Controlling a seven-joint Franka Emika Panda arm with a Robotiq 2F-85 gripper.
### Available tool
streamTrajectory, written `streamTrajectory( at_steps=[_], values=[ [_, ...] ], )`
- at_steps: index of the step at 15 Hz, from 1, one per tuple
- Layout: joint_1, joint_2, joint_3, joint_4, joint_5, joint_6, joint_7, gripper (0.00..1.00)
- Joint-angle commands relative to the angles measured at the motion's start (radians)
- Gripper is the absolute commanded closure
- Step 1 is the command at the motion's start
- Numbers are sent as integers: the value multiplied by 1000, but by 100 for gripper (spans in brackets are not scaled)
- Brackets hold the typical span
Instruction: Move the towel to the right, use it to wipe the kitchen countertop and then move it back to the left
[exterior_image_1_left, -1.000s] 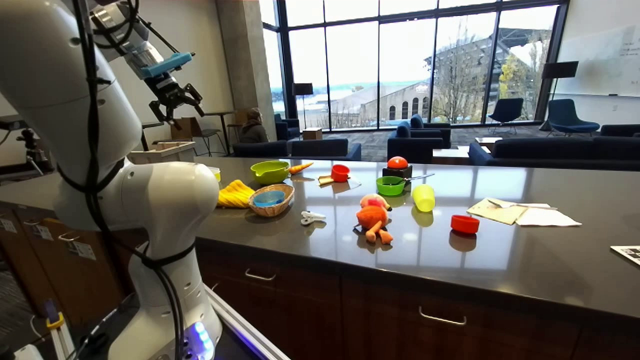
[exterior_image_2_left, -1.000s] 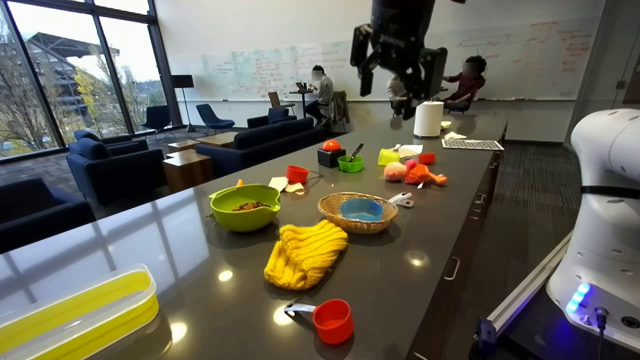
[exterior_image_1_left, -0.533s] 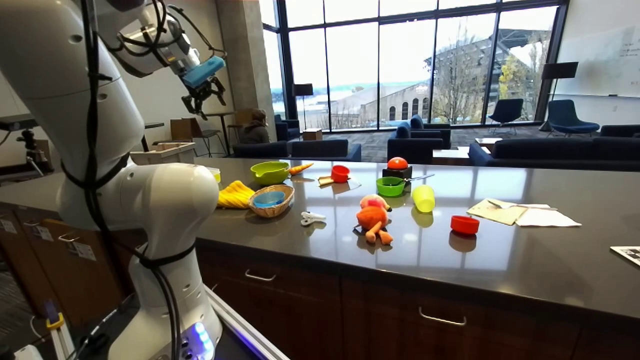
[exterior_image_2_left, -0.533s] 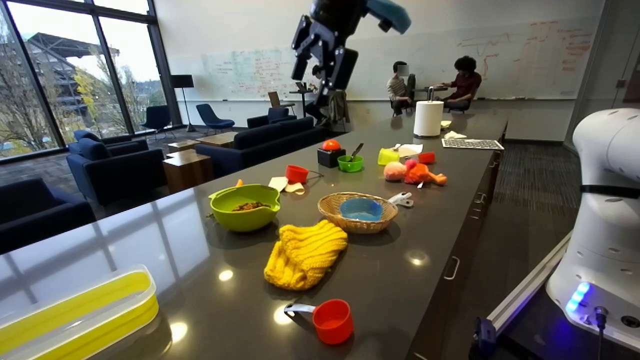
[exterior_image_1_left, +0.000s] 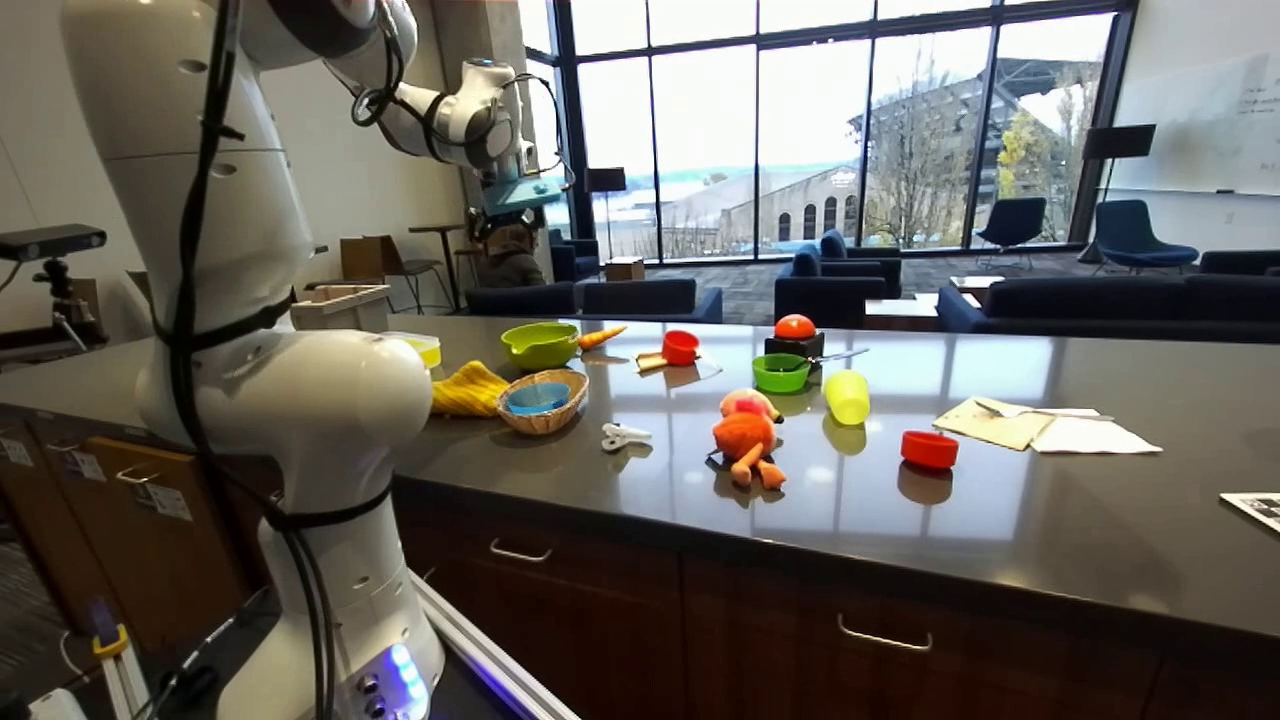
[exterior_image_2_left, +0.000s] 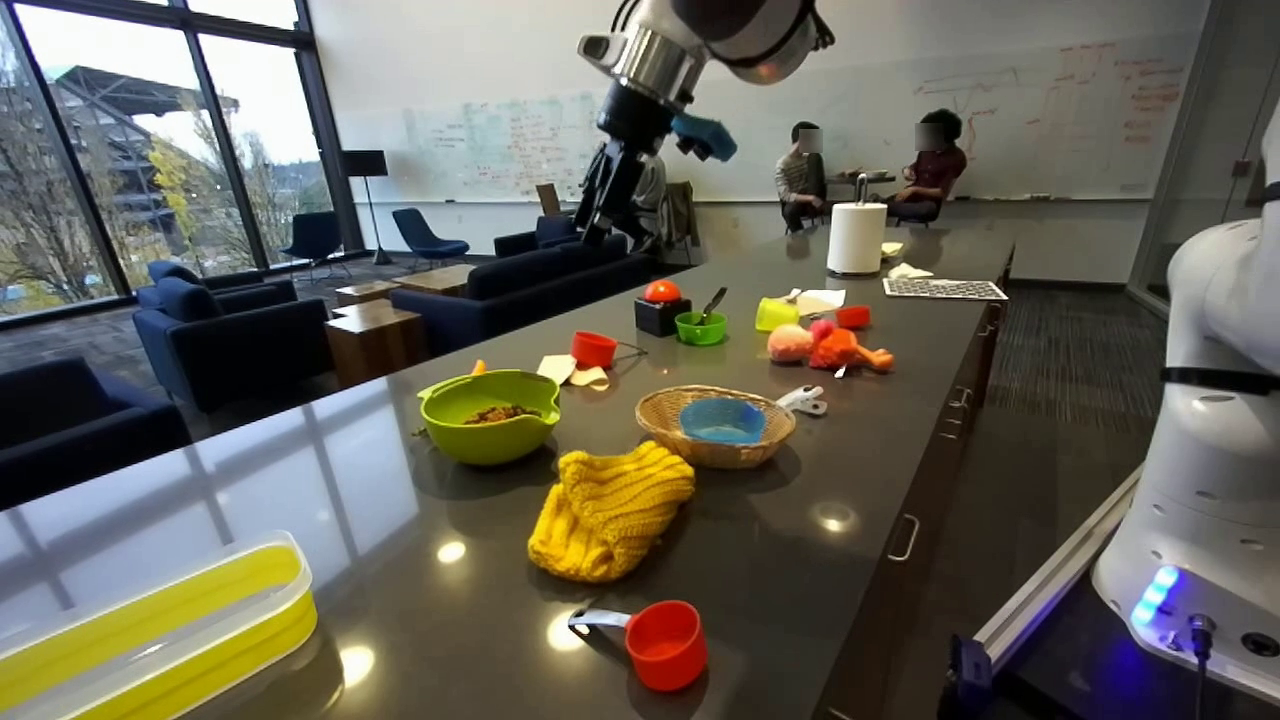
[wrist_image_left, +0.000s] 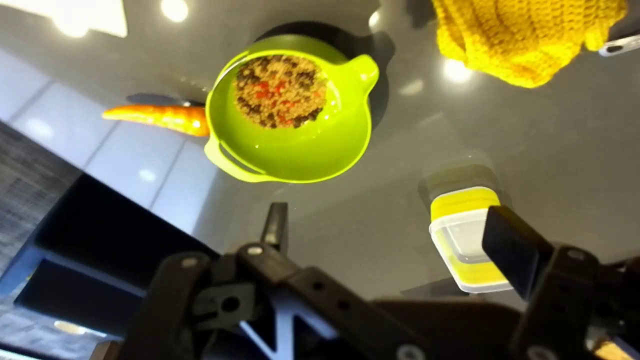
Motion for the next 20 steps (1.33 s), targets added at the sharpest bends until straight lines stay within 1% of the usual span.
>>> streamTrajectory(
  at_steps=[1,4,7,10,12,13,14,15,17,18,20],
  values=[
    [-99,113,79,67,69,-118,53,0],
    [-158,179,123,117,65,-251,150,0],
    [-203,228,144,172,53,-394,263,0],
    [-221,243,169,211,61,-560,386,0],
    [-218,240,181,216,35,-673,470,0],
    [-225,217,196,232,79,-770,438,0],
    [-224,235,189,200,51,-658,418,0],
    [-222,234,195,214,57,-710,422,0],
    [-219,230,204,231,58,-745,433,0],
    [-197,198,218,189,30,-664,435,0],
    [-162,202,249,155,-18,-523,447,0]
  ],
)
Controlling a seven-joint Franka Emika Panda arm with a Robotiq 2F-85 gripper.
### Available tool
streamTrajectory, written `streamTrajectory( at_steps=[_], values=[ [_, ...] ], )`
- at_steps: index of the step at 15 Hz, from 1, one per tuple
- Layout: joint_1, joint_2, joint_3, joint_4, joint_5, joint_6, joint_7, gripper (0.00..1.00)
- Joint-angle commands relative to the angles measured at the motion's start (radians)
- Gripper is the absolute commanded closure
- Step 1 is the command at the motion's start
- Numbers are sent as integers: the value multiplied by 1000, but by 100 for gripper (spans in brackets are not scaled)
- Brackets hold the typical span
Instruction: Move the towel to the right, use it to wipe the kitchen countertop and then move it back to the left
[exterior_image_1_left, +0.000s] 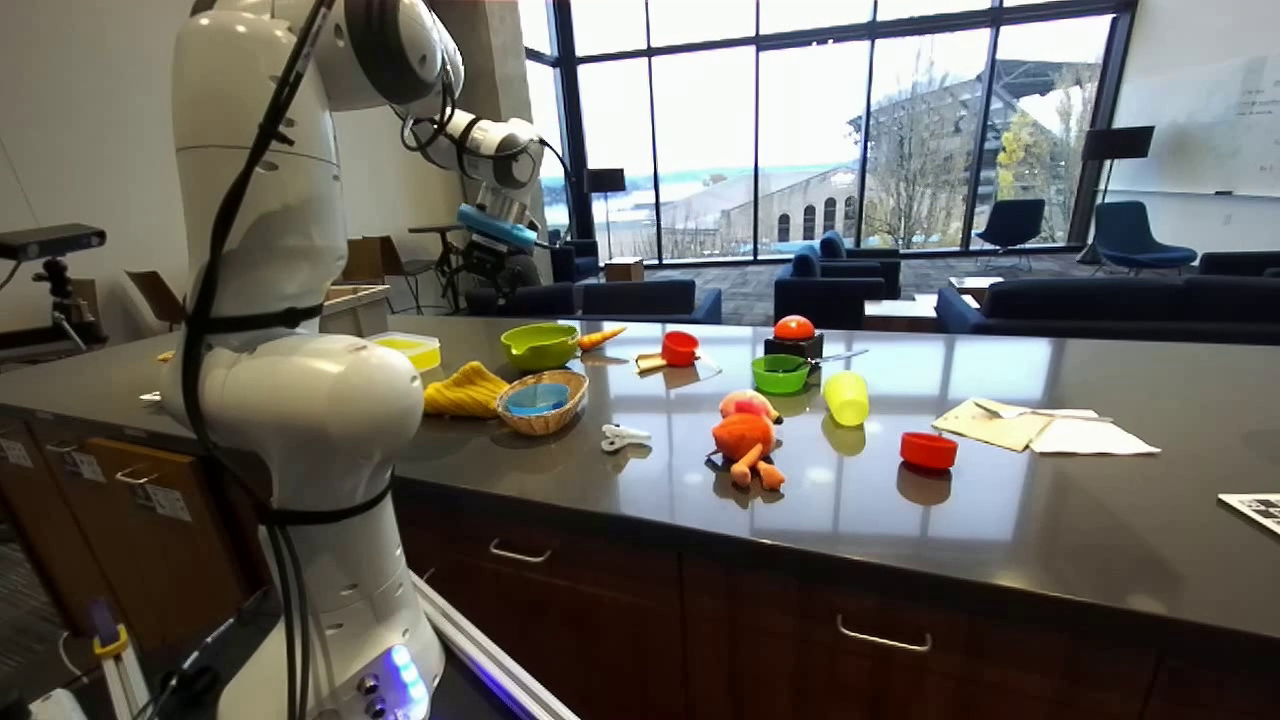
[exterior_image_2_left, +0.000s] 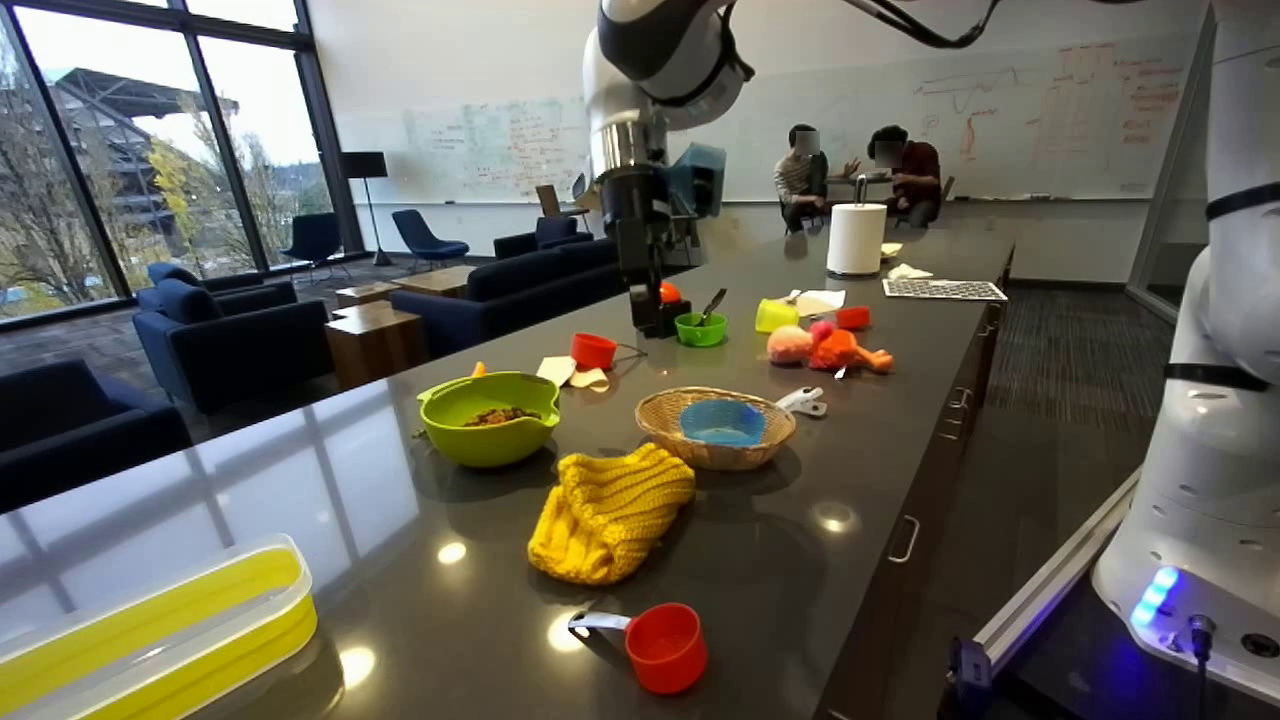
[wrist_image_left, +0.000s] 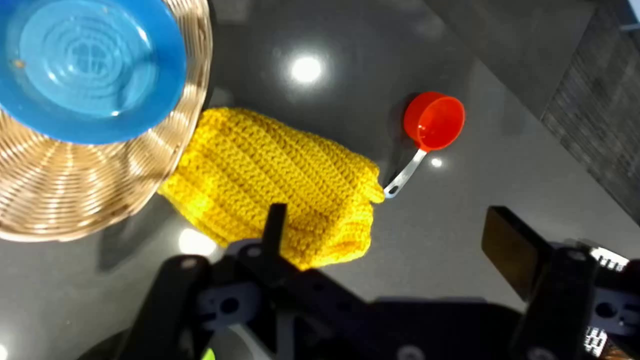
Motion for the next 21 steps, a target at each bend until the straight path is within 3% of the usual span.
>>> streamTrajectory(
  at_steps=[1,4,9,14,21],
  values=[
    [48,-12,54,-67,-89,206,28,0],
    [78,74,77,-66,-176,316,71,0],
    [71,265,9,-23,-359,391,228,0],
    [31,403,-35,73,-363,329,283,0],
    [26,442,-8,146,-305,165,313,0]
  ],
)
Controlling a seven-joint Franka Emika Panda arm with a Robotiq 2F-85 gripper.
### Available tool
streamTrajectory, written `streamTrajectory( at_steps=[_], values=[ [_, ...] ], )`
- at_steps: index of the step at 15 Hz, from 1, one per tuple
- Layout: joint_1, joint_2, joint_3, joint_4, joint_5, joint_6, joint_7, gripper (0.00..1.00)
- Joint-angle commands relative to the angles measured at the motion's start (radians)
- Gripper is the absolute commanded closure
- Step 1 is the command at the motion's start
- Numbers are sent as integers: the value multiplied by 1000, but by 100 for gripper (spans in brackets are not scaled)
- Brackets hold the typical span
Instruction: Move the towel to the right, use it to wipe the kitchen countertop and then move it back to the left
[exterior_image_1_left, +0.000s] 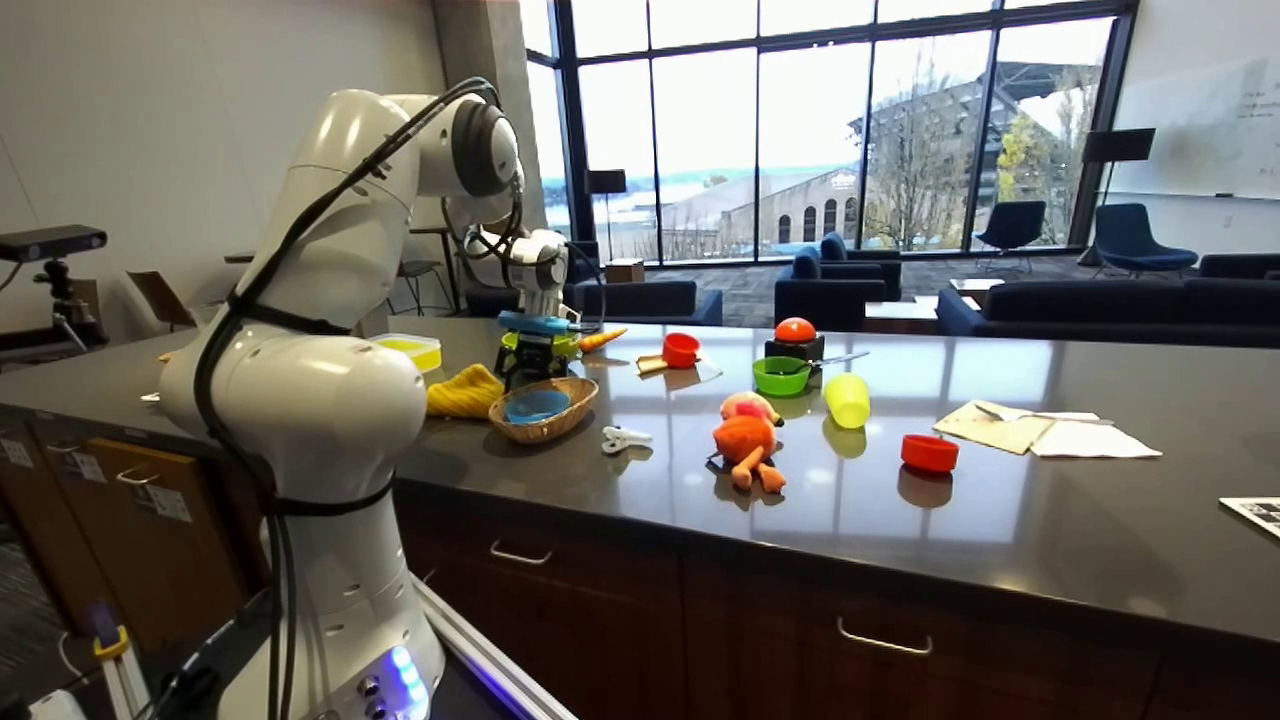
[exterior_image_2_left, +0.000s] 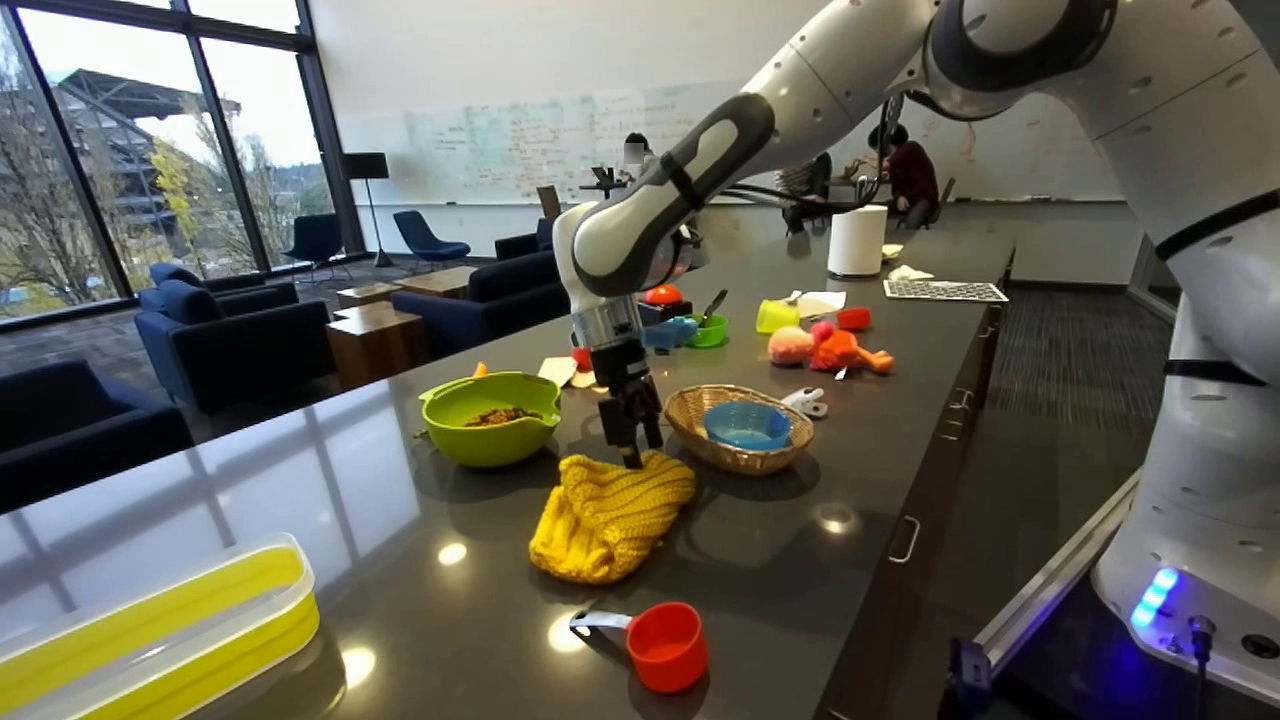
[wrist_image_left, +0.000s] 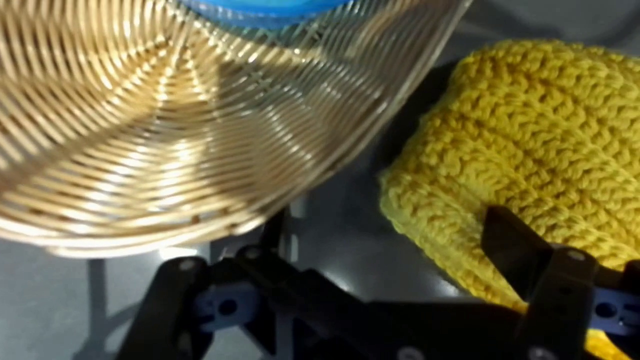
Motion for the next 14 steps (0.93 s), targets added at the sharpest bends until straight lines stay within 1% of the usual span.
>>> streamTrajectory(
  at_steps=[1,4,6,8,9,10,12,13,14],
  values=[
    [4,21,25,30,40,-102,34,0],
    [31,15,43,-11,42,-195,45,0],
    [51,34,47,-11,36,-260,58,0],
    [71,51,43,-8,26,-301,76,0],
    [78,56,42,-4,23,-311,82,25],
    [82,59,42,0,19,-325,84,26],
    [82,63,43,9,23,-337,85,34],
    [80,64,43,14,25,-345,83,40],
    [79,64,43,16,26,-352,81,48]
  ],
)
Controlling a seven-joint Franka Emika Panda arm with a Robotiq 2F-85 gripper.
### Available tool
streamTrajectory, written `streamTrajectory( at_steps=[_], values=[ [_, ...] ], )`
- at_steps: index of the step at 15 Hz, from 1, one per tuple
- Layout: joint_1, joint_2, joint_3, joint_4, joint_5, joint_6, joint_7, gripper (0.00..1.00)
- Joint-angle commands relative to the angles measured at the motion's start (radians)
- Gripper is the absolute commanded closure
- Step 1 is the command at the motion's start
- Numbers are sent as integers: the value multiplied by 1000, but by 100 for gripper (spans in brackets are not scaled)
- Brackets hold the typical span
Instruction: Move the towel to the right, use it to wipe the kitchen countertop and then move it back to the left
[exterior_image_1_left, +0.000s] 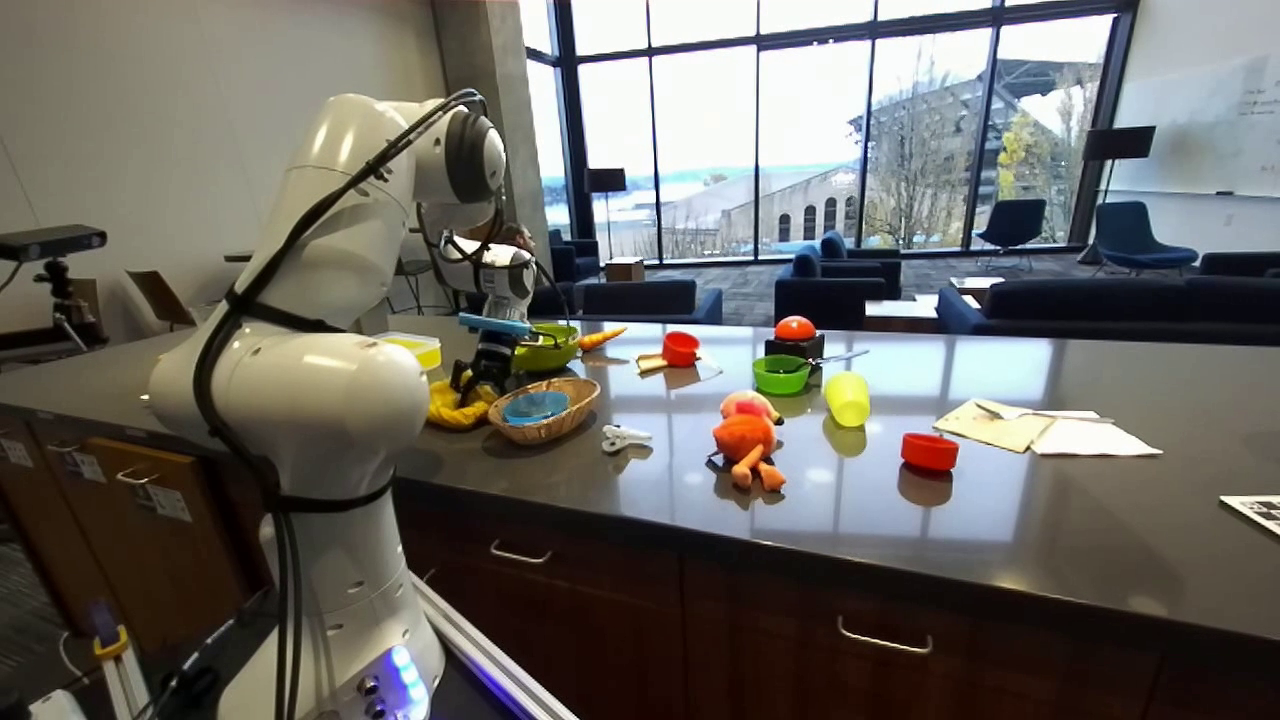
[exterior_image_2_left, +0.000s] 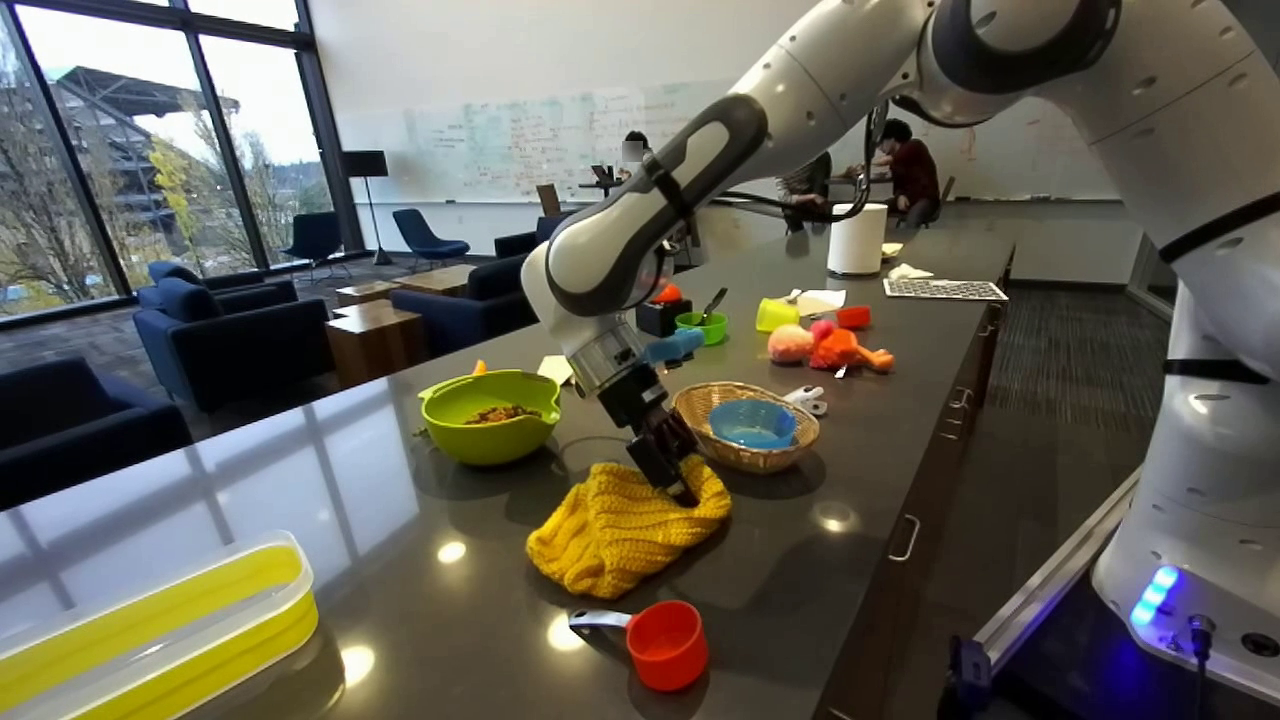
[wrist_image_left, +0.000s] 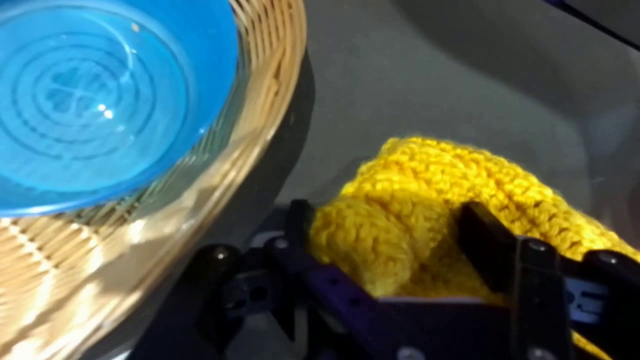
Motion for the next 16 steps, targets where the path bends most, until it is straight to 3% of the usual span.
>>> streamTrajectory(
  at_steps=[1,6,7,10,16],
  values=[
    [2,30,9,1,11,-40,14,55],
    [-1,-43,23,-49,-6,17,-26,97],
    [2,-80,28,-77,-16,58,-29,100],
    [7,-208,36,-177,-40,190,-9,98],
    [-48,-504,38,-372,-13,416,-21,98]
  ],
)
